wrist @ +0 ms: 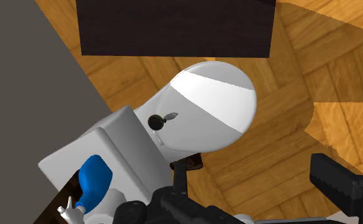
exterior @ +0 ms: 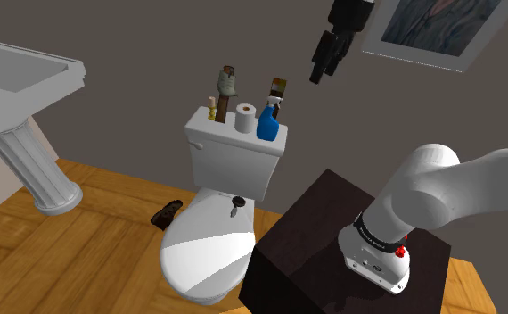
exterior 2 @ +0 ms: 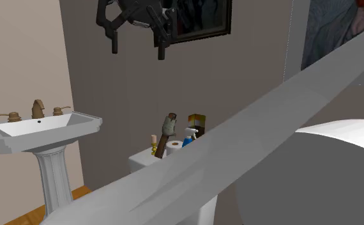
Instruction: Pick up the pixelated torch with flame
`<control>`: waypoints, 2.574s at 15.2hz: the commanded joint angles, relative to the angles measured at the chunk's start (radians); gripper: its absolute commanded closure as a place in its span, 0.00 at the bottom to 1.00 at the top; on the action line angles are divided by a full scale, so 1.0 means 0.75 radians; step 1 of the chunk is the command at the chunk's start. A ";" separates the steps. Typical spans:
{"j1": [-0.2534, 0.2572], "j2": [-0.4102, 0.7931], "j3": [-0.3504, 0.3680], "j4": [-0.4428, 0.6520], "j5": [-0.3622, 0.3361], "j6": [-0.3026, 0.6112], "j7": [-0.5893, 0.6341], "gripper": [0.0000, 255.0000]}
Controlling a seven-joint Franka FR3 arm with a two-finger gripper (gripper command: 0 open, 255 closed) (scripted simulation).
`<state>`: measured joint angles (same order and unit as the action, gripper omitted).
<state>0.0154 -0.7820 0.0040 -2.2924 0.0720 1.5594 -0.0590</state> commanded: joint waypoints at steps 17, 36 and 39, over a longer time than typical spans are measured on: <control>-0.054 0.573 -0.296 0.127 -0.123 0.435 -0.438 0.00; -0.200 1.540 -0.445 0.901 0.129 0.586 -0.948 0.00; -0.240 1.663 -0.436 1.045 0.159 0.562 -0.985 0.00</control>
<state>-0.1557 0.4406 -0.3243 -1.5348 0.1848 1.9830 -0.7875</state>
